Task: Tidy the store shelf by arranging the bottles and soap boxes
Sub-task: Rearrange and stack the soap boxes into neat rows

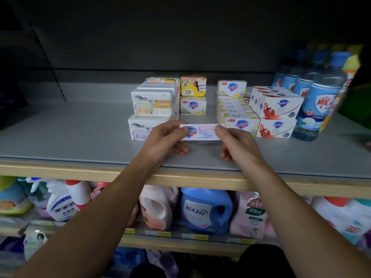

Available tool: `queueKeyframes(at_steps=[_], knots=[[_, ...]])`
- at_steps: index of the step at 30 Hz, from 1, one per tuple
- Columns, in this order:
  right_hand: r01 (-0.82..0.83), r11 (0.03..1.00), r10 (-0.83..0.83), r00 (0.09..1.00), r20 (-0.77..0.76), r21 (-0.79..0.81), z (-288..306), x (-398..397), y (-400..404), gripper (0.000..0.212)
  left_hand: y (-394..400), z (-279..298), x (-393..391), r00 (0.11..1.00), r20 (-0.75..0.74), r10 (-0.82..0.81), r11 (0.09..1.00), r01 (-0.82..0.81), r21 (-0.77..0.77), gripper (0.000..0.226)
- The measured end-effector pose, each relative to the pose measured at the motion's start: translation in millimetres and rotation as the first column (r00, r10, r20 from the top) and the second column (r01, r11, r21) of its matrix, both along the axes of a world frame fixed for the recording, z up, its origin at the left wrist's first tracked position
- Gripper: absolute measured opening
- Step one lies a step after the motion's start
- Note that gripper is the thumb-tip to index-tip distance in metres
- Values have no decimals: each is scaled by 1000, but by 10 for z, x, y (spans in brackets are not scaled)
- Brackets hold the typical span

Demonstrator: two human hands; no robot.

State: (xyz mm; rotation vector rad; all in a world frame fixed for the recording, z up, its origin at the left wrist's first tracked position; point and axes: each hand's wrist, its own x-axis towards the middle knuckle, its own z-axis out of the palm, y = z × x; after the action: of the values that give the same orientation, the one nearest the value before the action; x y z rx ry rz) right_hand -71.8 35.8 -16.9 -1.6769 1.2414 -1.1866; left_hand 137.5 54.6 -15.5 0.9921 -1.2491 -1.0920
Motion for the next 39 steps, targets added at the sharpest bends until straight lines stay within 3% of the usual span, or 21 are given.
queueKeyframes(at_steps=[4,6,8,12,15,18,21,25,28,31,35,39], knots=[[5,1000,-4,999,-43,20,14,21,6,57,-16,-18,-9,998,28,53,999,-52,-13,17],[-40,999,40,999,7,31,16,14,-1,48,-10,-22,-5,998,20,59,998,-58,-23,15],[-67,997,65,997,46,44,16,11,-14,40,-6,-29,-5,997,45,58,997,-56,-53,29],[-55,998,55,998,13,32,-39,8,-77,25,23,-21,-31,994,99,47,990,-34,-134,38],[-96,995,95,995,27,21,-88,-3,-105,42,-3,-28,-33,989,89,118,989,-109,-100,42],[-143,990,142,984,109,2,-123,-32,-113,44,-33,-35,-34,967,161,197,980,-188,-70,39],[-164,986,167,974,154,-29,-115,-51,-108,45,-7,-27,-56,980,137,145,988,-136,-68,21],[-182,982,187,953,236,-43,-68,-38,-72,34,32,-7,-44,994,62,89,992,-83,-95,34],[-158,984,171,966,194,-77,-71,-33,-77,15,57,-8,-39,996,63,64,988,-54,-145,31],[-138,982,145,988,48,-128,-79,-62,-89,21,60,-14,-28,990,131,61,984,-37,-175,25],[-165,979,175,981,85,-116,-88,-68,-102,33,30,-23,-6,993,113,28,986,-9,-164,29],[-185,978,196,971,136,-94,-77,-61,-88,31,7,-44,-9,990,128,54,983,-30,-184,23]])
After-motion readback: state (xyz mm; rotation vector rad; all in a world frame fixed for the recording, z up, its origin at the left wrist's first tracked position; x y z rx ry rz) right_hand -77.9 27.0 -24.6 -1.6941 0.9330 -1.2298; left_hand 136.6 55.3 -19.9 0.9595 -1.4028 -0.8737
